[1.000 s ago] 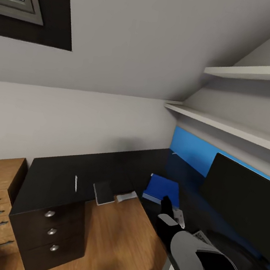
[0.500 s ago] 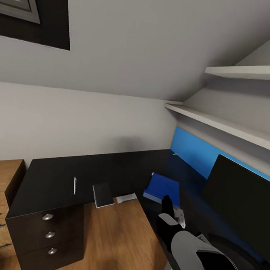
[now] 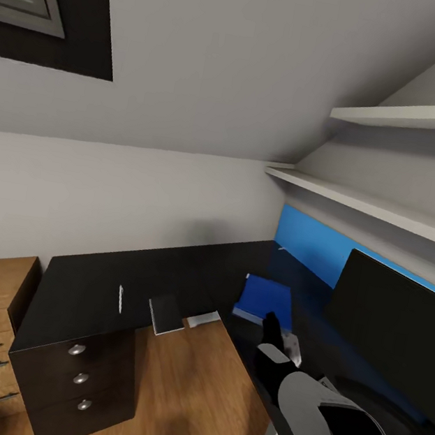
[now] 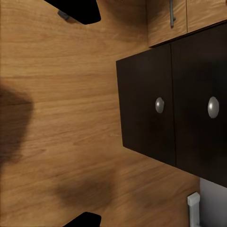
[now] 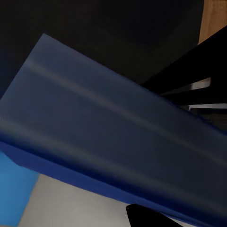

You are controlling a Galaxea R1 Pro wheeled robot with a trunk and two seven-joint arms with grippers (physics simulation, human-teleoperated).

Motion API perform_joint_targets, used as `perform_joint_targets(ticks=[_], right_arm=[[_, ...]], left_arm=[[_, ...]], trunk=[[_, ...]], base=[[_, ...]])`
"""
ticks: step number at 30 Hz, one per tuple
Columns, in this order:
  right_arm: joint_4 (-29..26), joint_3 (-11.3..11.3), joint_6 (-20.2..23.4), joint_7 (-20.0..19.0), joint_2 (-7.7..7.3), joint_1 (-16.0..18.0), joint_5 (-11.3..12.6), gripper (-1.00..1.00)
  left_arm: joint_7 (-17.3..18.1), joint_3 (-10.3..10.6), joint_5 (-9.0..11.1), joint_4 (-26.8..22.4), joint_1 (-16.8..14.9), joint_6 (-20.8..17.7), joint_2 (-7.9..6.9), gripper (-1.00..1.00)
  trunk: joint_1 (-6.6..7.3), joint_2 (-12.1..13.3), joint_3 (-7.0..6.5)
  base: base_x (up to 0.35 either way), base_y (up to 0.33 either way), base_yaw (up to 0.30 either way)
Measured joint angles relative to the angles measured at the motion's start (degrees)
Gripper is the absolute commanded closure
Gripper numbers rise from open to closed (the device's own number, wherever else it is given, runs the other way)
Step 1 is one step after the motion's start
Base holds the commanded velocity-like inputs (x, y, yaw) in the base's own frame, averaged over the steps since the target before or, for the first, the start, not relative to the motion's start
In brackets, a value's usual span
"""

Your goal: In the bedroom, organize the workspace by keeping the computer under the desk, ensuring the monitor is on the desk, placing the keyboard on the desk next to the monitor, placing the mouse on the desk next to the keyboard, moving the folder from the swivel chair onto the desk next to the mouse, stacking the notebook on top of the folder with the pen on top of the notebook, and positioning the swivel chair next to the desk.

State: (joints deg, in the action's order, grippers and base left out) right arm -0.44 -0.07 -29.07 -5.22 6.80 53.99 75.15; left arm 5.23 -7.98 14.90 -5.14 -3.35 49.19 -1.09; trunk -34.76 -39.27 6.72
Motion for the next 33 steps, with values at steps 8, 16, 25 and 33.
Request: perform_joint_targets(ticks=[8, 16, 25, 33], right_arm=[[0.01, -0.02, 0.01, -2.52, -0.2, 0.0, 0.01, 1.0], [0.01, -0.05, 0.09, -2.78, -0.16, 0.0, 0.03, 1.0], [0.44, -0.04, 0.15, -2.74, 0.01, 0.0, 0.1, 1.0], [0.56, -0.02, 0.09, -2.75, -0.19, 0.0, -0.06, 1.0]], left_arm=[[0.07, 0.06, -0.07, 0.0, -0.03, -0.11, 0.67, -1.0], [-0.26, 0.01, 0.17, 0.0, 0.03, -0.32, 0.92, -1.0], [-0.3, -0.05, 0.26, 0.0, -0.02, -0.34, 0.85, -1.0], [-0.3, -0.1, 0.29, 0.0, 0.0, -0.35, 0.86, -1.0]], trunk=[[0.0, 0.0, 0.0], [-1.31, -2.39, 1.08], [-3.29, -6.01, 2.7], [-5.05, -9.23, 4.14]], base=[[0.0, 0.0, 0.0], [0.0, 0.0, 0.0], [0.0, 0.0, 0.0], [0.0, 0.0, 0.0]])
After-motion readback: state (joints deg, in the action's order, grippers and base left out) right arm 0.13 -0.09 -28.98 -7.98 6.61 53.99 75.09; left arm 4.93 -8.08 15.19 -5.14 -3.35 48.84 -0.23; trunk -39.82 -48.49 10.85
